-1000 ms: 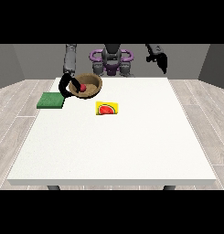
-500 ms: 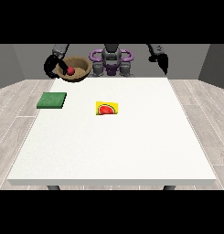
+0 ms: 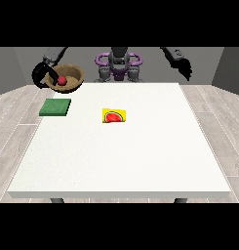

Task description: Pick the cup and pour the ball into the bowl, then pick the bowl and place it on the pad

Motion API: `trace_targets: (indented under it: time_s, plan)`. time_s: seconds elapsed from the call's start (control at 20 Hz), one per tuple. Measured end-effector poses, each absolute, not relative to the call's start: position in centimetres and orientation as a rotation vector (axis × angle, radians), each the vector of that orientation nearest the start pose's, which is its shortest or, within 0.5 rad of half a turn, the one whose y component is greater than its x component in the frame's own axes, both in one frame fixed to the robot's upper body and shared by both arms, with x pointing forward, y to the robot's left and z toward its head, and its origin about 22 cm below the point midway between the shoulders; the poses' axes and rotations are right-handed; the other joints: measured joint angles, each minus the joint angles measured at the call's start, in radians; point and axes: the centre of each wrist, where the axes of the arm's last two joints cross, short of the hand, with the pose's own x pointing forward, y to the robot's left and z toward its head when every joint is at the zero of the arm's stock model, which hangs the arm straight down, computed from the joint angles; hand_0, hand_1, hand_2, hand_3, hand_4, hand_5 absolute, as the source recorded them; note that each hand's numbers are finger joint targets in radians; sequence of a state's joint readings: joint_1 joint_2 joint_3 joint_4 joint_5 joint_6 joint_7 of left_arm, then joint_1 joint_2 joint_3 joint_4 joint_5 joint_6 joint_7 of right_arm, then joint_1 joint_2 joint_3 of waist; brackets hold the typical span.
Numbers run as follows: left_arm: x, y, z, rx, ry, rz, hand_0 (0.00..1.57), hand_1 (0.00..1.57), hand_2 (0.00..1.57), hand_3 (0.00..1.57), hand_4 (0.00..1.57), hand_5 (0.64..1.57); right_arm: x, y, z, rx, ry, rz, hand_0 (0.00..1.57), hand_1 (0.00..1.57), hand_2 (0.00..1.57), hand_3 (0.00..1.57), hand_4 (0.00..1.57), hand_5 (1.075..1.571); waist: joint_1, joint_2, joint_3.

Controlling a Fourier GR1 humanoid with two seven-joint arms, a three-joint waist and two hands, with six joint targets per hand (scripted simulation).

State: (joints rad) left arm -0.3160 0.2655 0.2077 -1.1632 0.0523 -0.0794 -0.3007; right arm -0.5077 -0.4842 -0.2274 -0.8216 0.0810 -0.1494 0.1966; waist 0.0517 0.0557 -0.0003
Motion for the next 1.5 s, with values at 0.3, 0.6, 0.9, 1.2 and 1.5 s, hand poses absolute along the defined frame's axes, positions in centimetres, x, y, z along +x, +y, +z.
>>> trace_targets:
  time_s: [0.3, 0.6, 0.9, 1.2, 1.5]
  plan:
    - [30.9, 41.8, 7.2, 0.205, -1.904, -0.026, 0.00, 0.00, 0.00, 0.00, 1.28, 1.571, 33.0, -42.7, 4.0, -0.668, -1.246, -0.105, 1.57, 1.57, 1.57, 0.00, 0.80, 1.568, 0.040, 0.087, 0.0003]
    - [29.2, 48.1, 10.2, 0.236, -1.972, 0.030, 0.00, 0.00, 0.00, 0.00, 1.19, 1.557, 33.4, -43.6, 5.3, -0.680, -1.319, -0.144, 1.57, 1.57, 1.57, 0.00, 0.75, 1.566, 0.042, 0.150, 0.0003]
    - [28.5, 49.4, 10.7, 0.238, -2.021, 0.030, 0.00, 0.00, 0.00, 0.00, 1.18, 1.552, 32.9, -46.0, 6.0, -0.746, -1.312, -0.246, 1.09, 1.09, 1.23, 1.16, 0.00, 1.523, 0.052, 0.200, 0.0006]
    - [28.8, 49.5, 11.5, 0.245, -2.037, 0.027, 0.00, 0.00, 0.00, 0.00, 1.18, 1.549, 33.3, -46.6, 6.2, -0.715, -1.284, -0.253, 0.00, 0.00, 0.36, 0.44, 0.00, 1.412, 0.055, 0.213, 0.0007]
    - [30.4, 45.6, 10.5, 0.179, -1.966, -0.025, 0.00, 0.00, 0.00, 0.00, 0.90, 1.559, 33.5, -46.8, 6.1, -0.698, -1.227, -0.232, 0.00, 0.00, 0.00, 0.00, 0.00, 1.354, 0.059, 0.126, 0.0017]
